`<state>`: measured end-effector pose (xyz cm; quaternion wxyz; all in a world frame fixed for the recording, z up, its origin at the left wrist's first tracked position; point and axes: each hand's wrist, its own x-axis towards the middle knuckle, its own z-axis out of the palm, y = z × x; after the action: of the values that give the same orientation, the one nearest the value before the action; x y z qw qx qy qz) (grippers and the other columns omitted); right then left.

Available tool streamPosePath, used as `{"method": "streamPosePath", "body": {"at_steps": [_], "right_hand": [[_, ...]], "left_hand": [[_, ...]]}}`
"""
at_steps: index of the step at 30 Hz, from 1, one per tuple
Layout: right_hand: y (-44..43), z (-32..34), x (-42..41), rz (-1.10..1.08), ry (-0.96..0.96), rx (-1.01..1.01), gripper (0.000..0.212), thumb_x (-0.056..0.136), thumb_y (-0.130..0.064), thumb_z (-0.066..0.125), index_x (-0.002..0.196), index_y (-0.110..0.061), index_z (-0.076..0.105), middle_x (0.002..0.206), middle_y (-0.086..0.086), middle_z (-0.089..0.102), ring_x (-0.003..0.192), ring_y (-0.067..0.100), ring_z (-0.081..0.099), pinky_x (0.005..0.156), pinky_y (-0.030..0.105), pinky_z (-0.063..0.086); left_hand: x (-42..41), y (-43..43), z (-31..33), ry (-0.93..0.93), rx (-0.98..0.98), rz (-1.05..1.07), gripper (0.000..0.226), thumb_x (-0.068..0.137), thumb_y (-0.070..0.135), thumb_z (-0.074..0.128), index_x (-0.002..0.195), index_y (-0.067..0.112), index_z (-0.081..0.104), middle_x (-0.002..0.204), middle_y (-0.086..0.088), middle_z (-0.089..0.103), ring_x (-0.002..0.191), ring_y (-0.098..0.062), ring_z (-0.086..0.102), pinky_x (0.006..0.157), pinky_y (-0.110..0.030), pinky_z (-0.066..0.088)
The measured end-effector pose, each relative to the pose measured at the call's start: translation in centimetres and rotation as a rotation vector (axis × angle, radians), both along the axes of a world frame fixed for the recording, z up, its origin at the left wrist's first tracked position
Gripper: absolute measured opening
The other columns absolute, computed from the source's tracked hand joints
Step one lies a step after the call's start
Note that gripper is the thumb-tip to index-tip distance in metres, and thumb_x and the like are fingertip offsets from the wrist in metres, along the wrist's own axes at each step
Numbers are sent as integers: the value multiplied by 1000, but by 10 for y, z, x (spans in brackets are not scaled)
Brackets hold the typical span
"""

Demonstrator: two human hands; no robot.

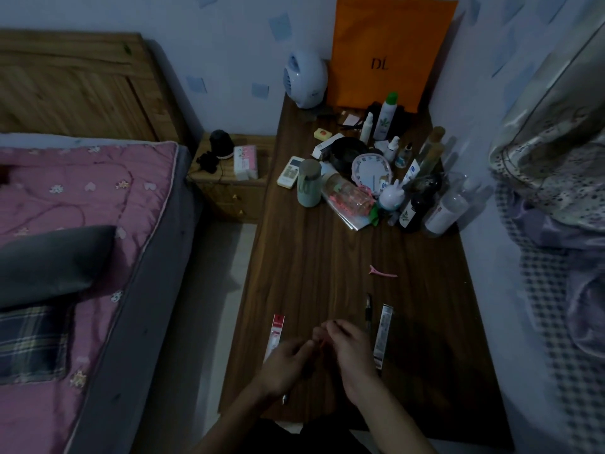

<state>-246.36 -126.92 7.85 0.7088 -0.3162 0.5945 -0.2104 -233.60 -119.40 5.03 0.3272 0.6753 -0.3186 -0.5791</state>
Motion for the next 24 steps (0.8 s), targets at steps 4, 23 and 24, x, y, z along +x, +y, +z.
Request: {"method": "streamPosePath", "body": {"at_steps": [4, 23, 24], "right_hand": [[2, 1, -9, 26, -11, 0, 19, 96, -23, 62, 94, -14, 78, 101, 9, 76, 101, 27, 69, 95, 48, 54], [16, -8, -49, 168, 4, -111, 13, 92, -14, 68, 84, -13, 78, 76, 6, 76, 62, 10, 66, 56, 24, 47], [16, -9, -49, 196, 28, -125, 13, 92, -15, 67, 83, -14, 77, 76, 4, 76, 62, 9, 66, 57, 25, 48]], "left_hand": [[-5, 3, 9, -56, -22, -28, 31, 96, 47, 44, 77, 38, 66, 63, 15, 64, 55, 4, 55, 52, -16, 43], [-9, 15, 43, -485, -57, -345, 29, 101, 29, 42, 97, 20, 70, 98, 4, 71, 78, 4, 58, 72, -15, 43], [-9, 15, 43, -478, -47, -342, 30, 101, 30, 42, 95, 20, 70, 95, 5, 70, 76, 6, 58, 70, -12, 42]]}}
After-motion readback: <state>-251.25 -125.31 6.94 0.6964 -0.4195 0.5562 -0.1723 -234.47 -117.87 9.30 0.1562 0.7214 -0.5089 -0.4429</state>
